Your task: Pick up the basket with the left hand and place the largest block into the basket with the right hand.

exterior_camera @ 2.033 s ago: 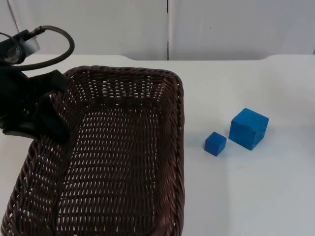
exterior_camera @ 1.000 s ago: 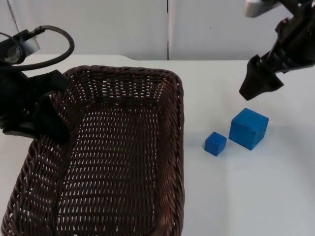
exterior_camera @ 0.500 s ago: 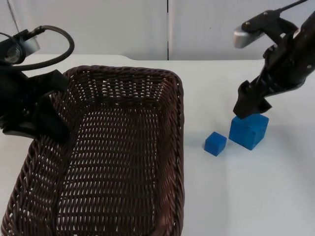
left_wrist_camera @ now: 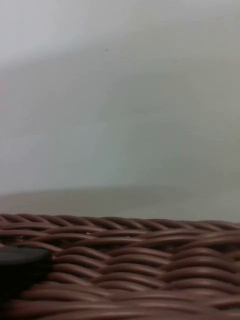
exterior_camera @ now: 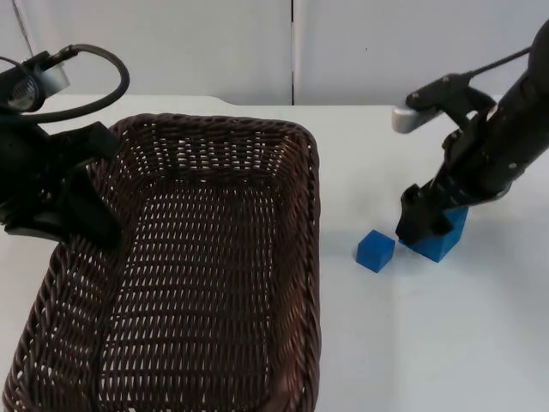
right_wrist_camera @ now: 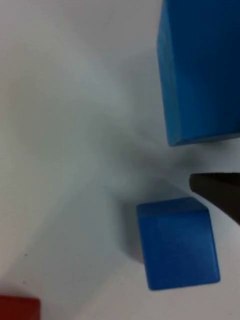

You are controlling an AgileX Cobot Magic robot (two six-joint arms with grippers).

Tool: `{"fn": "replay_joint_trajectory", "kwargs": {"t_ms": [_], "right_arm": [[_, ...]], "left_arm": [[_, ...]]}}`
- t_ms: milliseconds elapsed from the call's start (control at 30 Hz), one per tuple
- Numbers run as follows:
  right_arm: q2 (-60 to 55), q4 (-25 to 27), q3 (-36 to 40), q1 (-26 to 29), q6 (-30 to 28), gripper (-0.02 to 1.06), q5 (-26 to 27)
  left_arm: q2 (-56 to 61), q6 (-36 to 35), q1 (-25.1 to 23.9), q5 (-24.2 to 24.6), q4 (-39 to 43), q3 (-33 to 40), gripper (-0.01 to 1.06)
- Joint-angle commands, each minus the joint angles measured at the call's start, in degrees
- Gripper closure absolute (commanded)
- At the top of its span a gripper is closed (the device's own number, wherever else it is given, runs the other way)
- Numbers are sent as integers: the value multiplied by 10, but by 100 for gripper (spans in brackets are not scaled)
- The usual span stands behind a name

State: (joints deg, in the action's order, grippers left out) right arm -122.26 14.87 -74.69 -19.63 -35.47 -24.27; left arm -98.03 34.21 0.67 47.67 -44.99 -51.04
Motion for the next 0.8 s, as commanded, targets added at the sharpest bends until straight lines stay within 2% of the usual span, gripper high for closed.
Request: {"fn": "replay_joint_trajectory", "kwargs": {"t_ms": [0, 133, 233, 267, 300, 367, 400, 567, 600, 700, 767], "right_arm": [[-6, 3, -2, -2, -1, 0, 12], [-10, 3, -2, -2, -1, 0, 13], [-10, 3, -2, -2, -1, 4, 14], [-10, 3, -2, -2, -1, 8, 15], [-10, 3, -2, -2, -1, 19, 15], [-10, 3, -2, -2, -1, 33, 15], [-10, 3, -2, -2, -1, 33, 15], [-7, 7, -2, -2, 0, 75, 15], [-7, 7, -2, -2, 0, 75, 15], [-5, 7, -2, -2, 1, 101, -3], [5, 7, -2, -2, 1, 105, -19]], "left_arm": [[3, 0, -1, 4, -10, -1, 101], [3, 0, -1, 4, -10, -1, 101], [3, 0, -1, 4, -10, -1, 101], [3, 0, -1, 4, -10, -1, 101], [3, 0, -1, 4, -10, -1, 101], [3, 0, -1, 4, -10, -1, 101], [3, 0, -1, 4, -10, -1, 101], [3, 0, -1, 4, -10, -1, 101], [3, 0, -1, 4, -10, -1, 101], [3, 0, -1, 4, -10, -1, 101], [3, 0, -1, 4, -10, -1, 101]]}}
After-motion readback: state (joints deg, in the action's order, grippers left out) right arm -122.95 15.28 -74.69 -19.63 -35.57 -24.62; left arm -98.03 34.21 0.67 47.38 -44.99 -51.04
